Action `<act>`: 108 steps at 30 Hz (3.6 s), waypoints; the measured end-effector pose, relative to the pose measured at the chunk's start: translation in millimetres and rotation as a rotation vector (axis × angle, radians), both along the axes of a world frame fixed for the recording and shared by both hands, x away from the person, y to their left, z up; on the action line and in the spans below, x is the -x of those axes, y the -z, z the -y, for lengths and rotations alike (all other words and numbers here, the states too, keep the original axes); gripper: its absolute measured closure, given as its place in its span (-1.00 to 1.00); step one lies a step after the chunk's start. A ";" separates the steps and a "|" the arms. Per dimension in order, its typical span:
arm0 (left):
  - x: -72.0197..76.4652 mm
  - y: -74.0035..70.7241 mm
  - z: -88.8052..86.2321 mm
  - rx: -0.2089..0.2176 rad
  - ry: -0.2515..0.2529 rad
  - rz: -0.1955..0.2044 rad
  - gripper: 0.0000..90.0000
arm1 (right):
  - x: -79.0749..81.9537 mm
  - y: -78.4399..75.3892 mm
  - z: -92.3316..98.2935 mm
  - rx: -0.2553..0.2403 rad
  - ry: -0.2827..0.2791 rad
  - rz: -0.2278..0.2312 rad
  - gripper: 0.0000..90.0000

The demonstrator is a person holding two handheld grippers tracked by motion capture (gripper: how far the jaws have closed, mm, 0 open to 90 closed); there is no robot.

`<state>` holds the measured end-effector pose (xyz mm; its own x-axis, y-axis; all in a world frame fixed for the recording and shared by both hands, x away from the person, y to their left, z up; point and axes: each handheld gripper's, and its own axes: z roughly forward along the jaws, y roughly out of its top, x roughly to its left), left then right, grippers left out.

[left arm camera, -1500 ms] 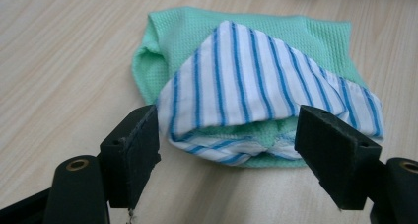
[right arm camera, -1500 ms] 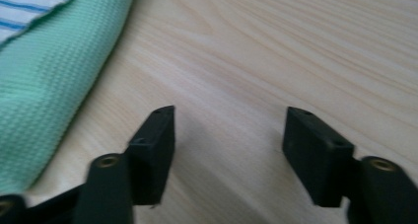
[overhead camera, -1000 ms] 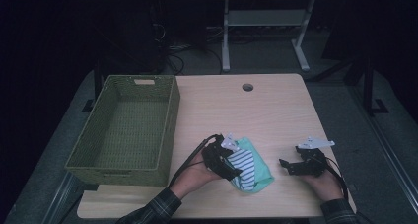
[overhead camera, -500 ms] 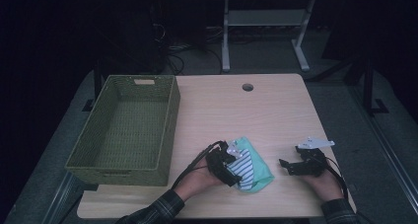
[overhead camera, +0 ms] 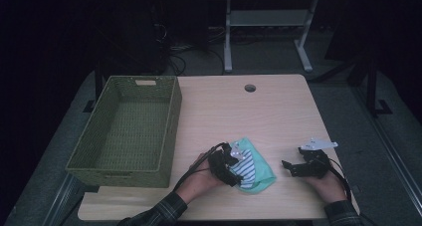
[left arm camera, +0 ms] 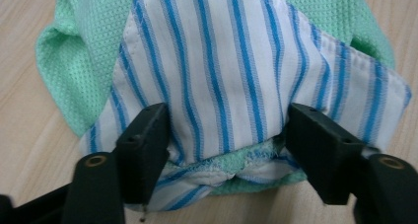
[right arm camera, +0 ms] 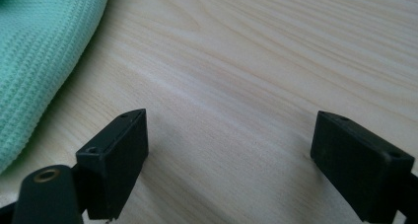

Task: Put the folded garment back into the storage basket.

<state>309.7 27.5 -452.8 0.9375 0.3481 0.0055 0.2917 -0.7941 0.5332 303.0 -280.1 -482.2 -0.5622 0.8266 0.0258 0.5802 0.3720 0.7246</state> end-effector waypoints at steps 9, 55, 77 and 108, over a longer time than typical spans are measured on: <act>-6.0 -3.8 -4.8 0.001 0.004 -0.017 0.42 | 0.0 0.0 0.0 0.000 0.000 0.000 -0.69; -24.5 -81.3 -25.7 0.141 0.005 -0.070 0.65 | 0.0 0.1 -0.3 -0.002 0.008 -0.005 -0.71; -36.6 -134.7 -64.7 0.134 -0.054 -0.018 0.64 | 0.0 0.0 -0.1 -0.001 0.022 -0.009 -0.73; -54.5 -176.6 -167.3 0.133 -0.290 0.061 0.64 | -0.2 0.0 0.0 0.000 0.021 -0.009 -0.73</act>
